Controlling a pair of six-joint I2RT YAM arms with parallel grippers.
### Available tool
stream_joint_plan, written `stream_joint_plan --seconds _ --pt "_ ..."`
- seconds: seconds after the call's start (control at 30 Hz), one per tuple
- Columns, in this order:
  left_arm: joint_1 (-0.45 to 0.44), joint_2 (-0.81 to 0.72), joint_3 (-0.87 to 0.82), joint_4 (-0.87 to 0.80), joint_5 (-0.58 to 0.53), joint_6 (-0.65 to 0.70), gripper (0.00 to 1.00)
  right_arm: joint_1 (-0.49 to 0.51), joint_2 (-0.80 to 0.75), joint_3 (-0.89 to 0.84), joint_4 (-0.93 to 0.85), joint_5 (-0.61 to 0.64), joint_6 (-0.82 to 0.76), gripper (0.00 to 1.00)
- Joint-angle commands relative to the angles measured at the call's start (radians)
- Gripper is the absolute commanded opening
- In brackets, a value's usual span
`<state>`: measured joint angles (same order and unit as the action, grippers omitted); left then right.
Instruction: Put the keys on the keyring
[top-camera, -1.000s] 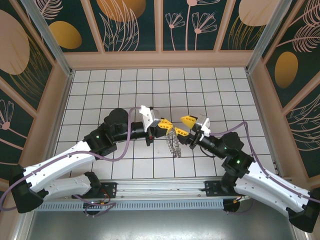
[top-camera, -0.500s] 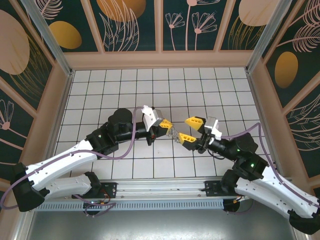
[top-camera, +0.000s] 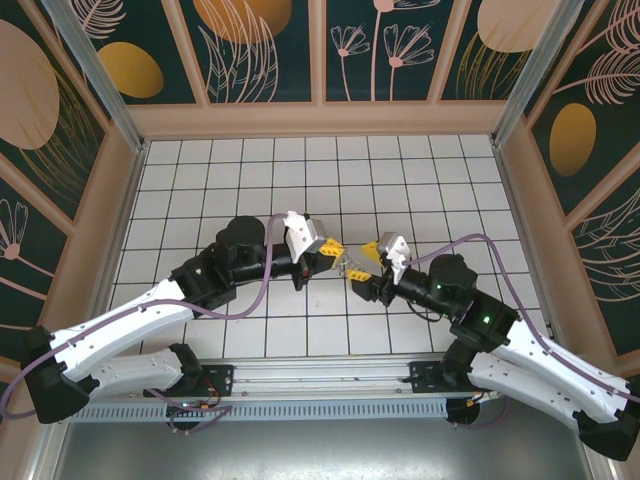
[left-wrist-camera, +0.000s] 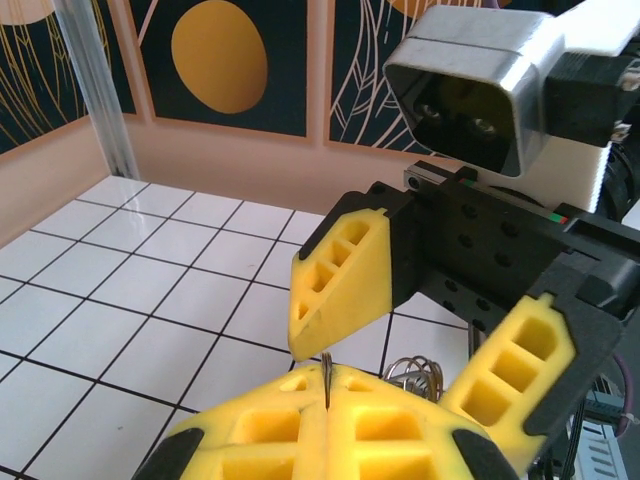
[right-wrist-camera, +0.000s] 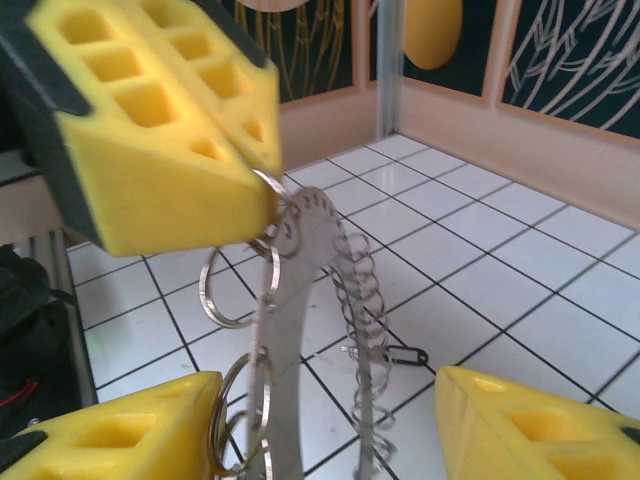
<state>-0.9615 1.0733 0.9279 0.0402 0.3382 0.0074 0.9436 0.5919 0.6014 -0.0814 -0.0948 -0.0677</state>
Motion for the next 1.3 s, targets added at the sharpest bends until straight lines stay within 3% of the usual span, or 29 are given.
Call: stream_joint_plan --seconds 0.0,0.23,0.43,0.67,0.83,0.93,1.03,1.17,1.27 --pt "0.000 -0.012 0.039 0.023 0.002 0.016 0.00 0.009 -0.015 0.019 -0.007 0.061 -0.002 0.53" --pt "0.001 -0.009 0.038 0.036 0.016 0.001 0.00 0.009 0.006 0.003 0.028 0.030 -0.020 0.31" --pt "0.000 0.000 0.039 0.036 0.030 -0.009 0.00 0.009 0.038 0.015 0.027 0.050 -0.053 0.00" --pt "0.001 0.011 0.077 0.002 0.011 -0.033 0.00 0.020 0.033 0.033 0.026 0.170 -0.091 0.00" --pt "0.001 0.031 0.084 -0.020 -0.058 -0.028 0.00 0.036 0.062 0.054 0.039 0.167 -0.097 0.00" --pt "0.000 0.055 0.086 -0.010 -0.091 -0.037 0.00 0.071 0.097 0.072 0.042 0.237 -0.102 0.00" --pt "0.000 0.075 0.089 0.019 -0.056 -0.058 0.00 0.111 0.123 0.083 0.058 0.313 -0.104 0.00" --pt "0.001 0.062 0.087 0.031 -0.027 -0.078 0.15 0.132 0.128 0.088 0.069 0.342 -0.100 0.00" --pt "0.002 0.046 0.093 0.003 -0.023 -0.084 0.07 0.132 0.119 0.084 0.072 0.327 -0.109 0.00"
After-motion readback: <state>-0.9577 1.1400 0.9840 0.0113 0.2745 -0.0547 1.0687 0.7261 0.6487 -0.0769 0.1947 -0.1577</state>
